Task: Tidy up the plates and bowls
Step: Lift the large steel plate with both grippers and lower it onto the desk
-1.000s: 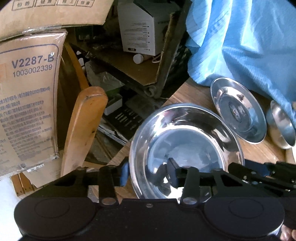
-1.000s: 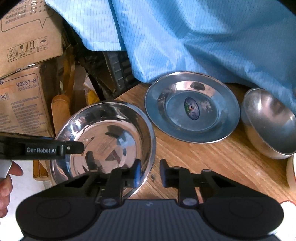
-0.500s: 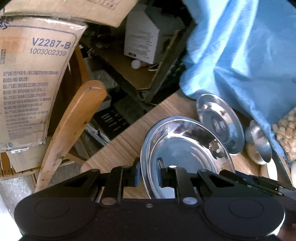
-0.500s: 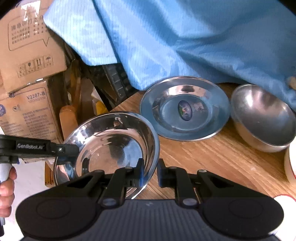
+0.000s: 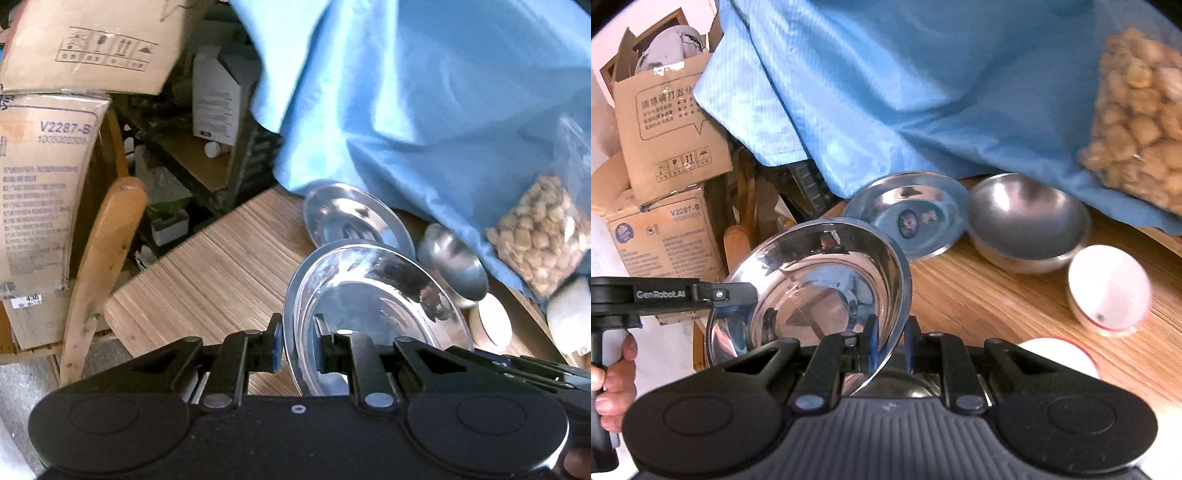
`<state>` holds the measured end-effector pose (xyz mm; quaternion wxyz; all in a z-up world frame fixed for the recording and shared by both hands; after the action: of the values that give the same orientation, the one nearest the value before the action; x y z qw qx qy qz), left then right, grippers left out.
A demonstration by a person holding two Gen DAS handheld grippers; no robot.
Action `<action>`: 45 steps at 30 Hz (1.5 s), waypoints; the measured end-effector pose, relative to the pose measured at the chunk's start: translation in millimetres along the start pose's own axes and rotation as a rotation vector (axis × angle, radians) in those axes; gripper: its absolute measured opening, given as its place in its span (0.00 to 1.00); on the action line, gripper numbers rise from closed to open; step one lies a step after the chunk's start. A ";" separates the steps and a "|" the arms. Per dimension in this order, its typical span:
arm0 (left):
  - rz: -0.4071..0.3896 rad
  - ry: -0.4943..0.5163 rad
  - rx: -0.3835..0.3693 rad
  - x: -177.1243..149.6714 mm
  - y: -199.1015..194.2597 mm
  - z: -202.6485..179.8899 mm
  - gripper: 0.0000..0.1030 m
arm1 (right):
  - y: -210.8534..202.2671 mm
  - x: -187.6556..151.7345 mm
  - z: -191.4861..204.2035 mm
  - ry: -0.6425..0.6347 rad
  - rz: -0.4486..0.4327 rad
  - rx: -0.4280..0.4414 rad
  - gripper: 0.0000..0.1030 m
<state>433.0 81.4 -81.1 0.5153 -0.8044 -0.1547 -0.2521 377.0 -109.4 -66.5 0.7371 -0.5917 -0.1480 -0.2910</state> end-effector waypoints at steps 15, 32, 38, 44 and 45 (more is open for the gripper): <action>0.109 0.141 0.086 -64.7 -6.8 -38.9 0.14 | -35.4 -48.7 -26.8 -0.059 0.079 0.033 0.16; 0.165 0.252 0.154 -79.6 5.0 -52.0 0.16 | -25.6 -63.2 -30.2 -0.087 0.193 0.026 0.18; 0.184 0.279 0.167 -80.4 10.1 -49.9 0.18 | -23.0 -63.6 -26.2 -0.110 0.202 0.014 0.18; 0.187 0.291 0.164 -79.4 13.8 -49.4 0.19 | -22.6 -63.3 -22.5 -0.139 0.201 -0.007 0.22; 0.192 0.294 0.161 -79.8 14.6 -49.4 0.19 | -22.9 -63.5 -22.1 -0.141 0.200 -0.012 0.23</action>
<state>362.4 31.3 -120.2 0.6167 -0.7261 -0.0201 -0.3034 310.4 -117.5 -89.9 0.7467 -0.6268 -0.1382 -0.1746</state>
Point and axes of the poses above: each gripper's, at about its wrist camera, not at the fingertips, and y roughly the way its jaws point, z to its left, x to its top, the point moved 6 cm from there along y, roughly the way its jaws point, and after that the axes turned 3 degrees about -x, right-handed, at the moved point
